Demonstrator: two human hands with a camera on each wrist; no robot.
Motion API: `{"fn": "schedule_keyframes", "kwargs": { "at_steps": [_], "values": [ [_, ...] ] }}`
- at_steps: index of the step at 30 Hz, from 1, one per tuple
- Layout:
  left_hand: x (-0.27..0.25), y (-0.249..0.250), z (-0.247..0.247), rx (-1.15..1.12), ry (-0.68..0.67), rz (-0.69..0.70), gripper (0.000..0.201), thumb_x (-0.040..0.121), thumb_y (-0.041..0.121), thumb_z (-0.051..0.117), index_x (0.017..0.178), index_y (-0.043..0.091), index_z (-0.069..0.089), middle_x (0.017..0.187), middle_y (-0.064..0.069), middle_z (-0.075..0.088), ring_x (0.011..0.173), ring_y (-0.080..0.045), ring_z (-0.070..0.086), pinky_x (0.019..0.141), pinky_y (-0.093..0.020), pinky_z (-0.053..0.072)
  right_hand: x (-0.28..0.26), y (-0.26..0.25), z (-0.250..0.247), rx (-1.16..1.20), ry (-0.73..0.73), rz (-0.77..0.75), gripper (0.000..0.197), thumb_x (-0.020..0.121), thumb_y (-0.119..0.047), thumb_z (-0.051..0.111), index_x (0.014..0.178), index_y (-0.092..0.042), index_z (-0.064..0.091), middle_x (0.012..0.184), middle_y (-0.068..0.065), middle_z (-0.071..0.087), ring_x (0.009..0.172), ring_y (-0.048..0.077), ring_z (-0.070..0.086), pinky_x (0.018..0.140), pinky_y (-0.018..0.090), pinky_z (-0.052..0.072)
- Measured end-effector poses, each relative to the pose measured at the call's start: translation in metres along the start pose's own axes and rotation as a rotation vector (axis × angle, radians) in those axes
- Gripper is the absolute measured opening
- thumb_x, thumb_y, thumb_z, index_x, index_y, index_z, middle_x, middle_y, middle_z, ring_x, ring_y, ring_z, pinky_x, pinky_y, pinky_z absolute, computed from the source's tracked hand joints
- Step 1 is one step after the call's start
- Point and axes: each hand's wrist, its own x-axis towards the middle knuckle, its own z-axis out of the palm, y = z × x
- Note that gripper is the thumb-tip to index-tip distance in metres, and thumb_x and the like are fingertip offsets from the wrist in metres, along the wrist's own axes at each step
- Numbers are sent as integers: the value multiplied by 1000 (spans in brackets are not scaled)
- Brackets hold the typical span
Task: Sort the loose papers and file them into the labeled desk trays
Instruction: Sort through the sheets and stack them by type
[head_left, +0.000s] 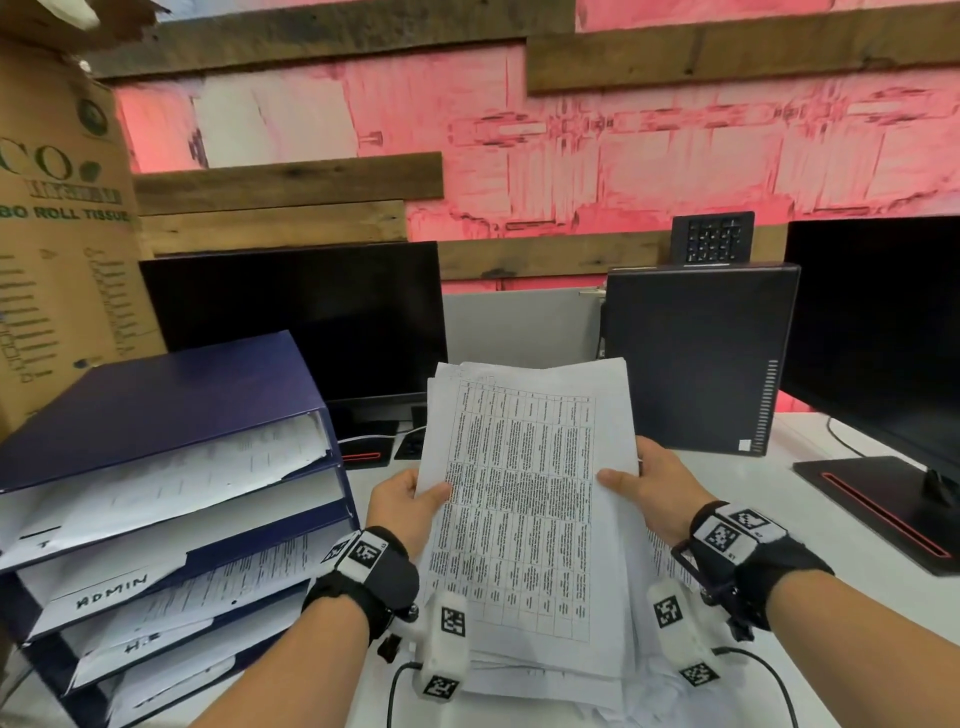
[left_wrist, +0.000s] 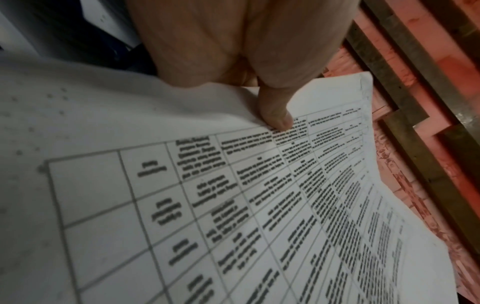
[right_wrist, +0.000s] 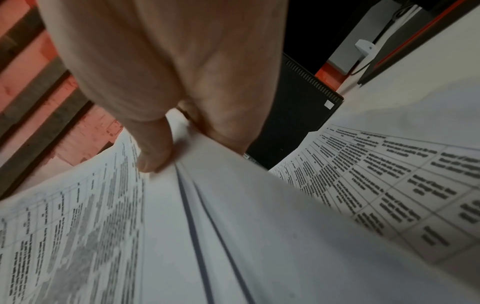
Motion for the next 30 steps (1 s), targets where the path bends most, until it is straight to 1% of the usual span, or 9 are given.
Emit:
{"fn": "schedule_keyframes", "kwargs": {
  "at_steps": [2, 4, 7, 11, 14, 18, 24, 26, 30],
  "values": [
    [2, -1, -1, 23, 15, -6, 20, 91, 6, 60, 110, 8, 65, 102, -6, 71, 94, -22, 67, 85, -36, 54, -2, 1, 0, -20, -11, 2, 53, 73, -27, 77, 121, -22, 55, 117, -3, 67, 106, 20, 65, 94, 50, 50],
    [4, -2, -1, 46, 29, -11, 23, 92, 8, 59, 114, 7, 64, 107, -6, 69, 99, -23, 66, 91, -38, 52, -7, -3, 4, -80, -24, 22, 55, 73, -28, 78, 121, -24, 53, 118, -4, 65, 108, 20, 63, 95, 50, 50],
    [5, -3, -3, 93, 9, -38, 20, 93, 13, 58, 111, 7, 64, 105, -7, 70, 96, -23, 66, 86, -34, 52, -9, -7, 11, -151, 42, 30, 45, 81, -12, 71, 120, -22, 50, 115, -3, 62, 106, 19, 61, 94, 45, 50],
    [-3, 3, -11, 212, -6, -37, 22, 94, 22, 58, 107, 6, 66, 102, -8, 71, 91, -24, 67, 82, -38, 56, -7, -21, 21, -212, 145, -22, 40, 82, -7, 69, 117, -17, 51, 111, 1, 60, 104, 22, 59, 90, 41, 50],
    [-16, 16, -24, 257, -100, 5, 19, 91, 13, 61, 110, 13, 65, 103, 2, 69, 88, -9, 66, 70, -18, 54, -8, -34, 29, -210, 183, -65, 39, 83, -6, 67, 119, -14, 52, 113, 4, 60, 102, 22, 57, 87, 38, 48],
    [-24, 31, -53, 340, -57, 11, 28, 88, 17, 66, 115, 13, 64, 112, -1, 69, 98, -17, 66, 90, -35, 54, -11, -51, 48, -201, 163, -122, 44, 84, -7, 67, 125, -9, 50, 112, 2, 57, 100, 21, 53, 84, 33, 42],
    [-35, 39, -95, 389, -10, 1, 15, 88, 15, 62, 102, 18, 66, 107, -4, 70, 98, -23, 67, 92, -43, 52, -10, -60, 88, -184, 75, -149, 45, 82, -7, 69, 124, -9, 52, 118, 6, 60, 102, 22, 54, 89, 35, 43],
    [-39, 35, -104, 408, -12, -16, 21, 84, 21, 62, 103, 13, 67, 106, -8, 71, 98, -26, 67, 91, -46, 53, -10, -59, 97, -185, 53, -145, 45, 81, -7, 70, 124, -7, 53, 119, 8, 60, 101, 22, 54, 88, 34, 43],
    [-50, 26, -116, 449, 22, -38, 28, 88, 22, 64, 111, 6, 65, 106, -3, 69, 93, -19, 66, 85, -31, 54, -14, -55, 107, -227, 22, -141, 41, 82, -8, 70, 120, -6, 57, 116, 9, 62, 96, 21, 54, 84, 31, 41]
  ]
}}
